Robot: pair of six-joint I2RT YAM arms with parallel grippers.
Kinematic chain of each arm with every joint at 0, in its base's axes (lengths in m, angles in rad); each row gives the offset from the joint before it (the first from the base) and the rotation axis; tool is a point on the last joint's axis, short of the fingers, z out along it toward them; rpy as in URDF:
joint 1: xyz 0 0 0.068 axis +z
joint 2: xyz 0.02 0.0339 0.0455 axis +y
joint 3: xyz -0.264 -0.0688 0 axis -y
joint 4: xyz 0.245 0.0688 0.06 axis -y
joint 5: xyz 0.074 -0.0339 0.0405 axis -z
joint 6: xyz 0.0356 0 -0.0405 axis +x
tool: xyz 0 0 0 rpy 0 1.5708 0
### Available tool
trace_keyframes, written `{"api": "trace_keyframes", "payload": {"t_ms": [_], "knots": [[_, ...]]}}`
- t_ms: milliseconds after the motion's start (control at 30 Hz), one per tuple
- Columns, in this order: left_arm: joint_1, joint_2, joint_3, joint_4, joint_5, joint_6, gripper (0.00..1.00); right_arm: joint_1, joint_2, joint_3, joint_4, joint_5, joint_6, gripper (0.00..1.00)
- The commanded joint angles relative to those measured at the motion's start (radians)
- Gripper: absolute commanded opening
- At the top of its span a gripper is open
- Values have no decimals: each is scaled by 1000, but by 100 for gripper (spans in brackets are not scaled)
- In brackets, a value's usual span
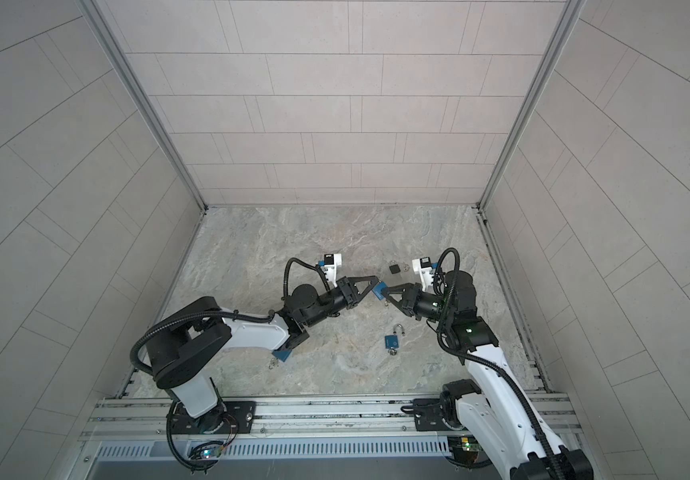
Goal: Lock with the key
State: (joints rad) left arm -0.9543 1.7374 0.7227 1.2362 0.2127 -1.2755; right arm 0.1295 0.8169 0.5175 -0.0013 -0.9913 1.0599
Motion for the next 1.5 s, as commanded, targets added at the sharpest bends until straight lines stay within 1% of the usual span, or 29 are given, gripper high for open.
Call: {"api": "trace_keyframes", "payload": {"t_ms": [0, 133, 167, 433, 500, 667, 700, 767, 833, 900, 967, 1000, 1033, 1167, 1233, 1267, 1300, 1333, 1400, 1467], "knots": [[-197, -18, 19, 78, 350, 57, 0, 28, 41, 30, 52, 74, -25, 0], [-177, -33, 21, 35, 345, 60, 0, 26, 39, 36, 9, 80, -54, 0], [-171, -42, 19, 21, 343, 67, 1, 27, 39, 36, -1, 81, -63, 0], [-70, -110, -14, -82, 335, 80, 23, 15, 6, 29, -102, 98, -127, 0], [-37, -125, -20, -92, 341, 78, 31, 9, -4, 30, -121, 98, -135, 0], [35, -151, -34, -110, 358, 68, 37, -9, -18, 43, -175, 100, -167, 0], [48, -158, -35, -117, 364, 70, 47, -14, -16, 47, -188, 99, -177, 0], [76, -177, -44, -139, 371, 70, 54, -26, -18, 57, -214, 101, -190, 0], [108, -207, -64, -153, 370, 74, 58, -37, -21, 66, -230, 101, -200, 0], [141, -241, -84, -190, 370, 79, 67, -45, -21, 83, -250, 100, -217, 0], [172, -293, -99, -269, 365, 100, 71, -50, -15, 95, -270, 94, -235, 0], [180, -320, -103, -321, 358, 117, 72, -54, -12, 127, -281, 92, -242, 0], [187, -354, -101, -401, 348, 145, 73, -54, -8, 141, -292, 88, -253, 0], [184, -488, -36, -864, 223, 308, 77, -56, 10, 179, -309, 73, -281, 0], [184, -540, -3, -1032, 173, 361, 79, -57, 17, 186, -306, 66, -284, 0], [184, -565, 11, -1098, 152, 375, 88, -57, 19, 186, -305, 66, -284, 0], [184, -581, 27, -1158, 133, 385, 100, -57, 21, 187, -297, 63, -280, 0], [184, -597, 44, -1214, 112, 397, 100, -56, 23, 186, -285, 55, -271, 0], [183, -622, 54, -1260, 79, 388, 100, -56, 21, 188, -276, 52, -253, 0], [184, -627, 57, -1243, 88, 374, 100, -56, 18, 195, -269, 42, -235, 0]]}}
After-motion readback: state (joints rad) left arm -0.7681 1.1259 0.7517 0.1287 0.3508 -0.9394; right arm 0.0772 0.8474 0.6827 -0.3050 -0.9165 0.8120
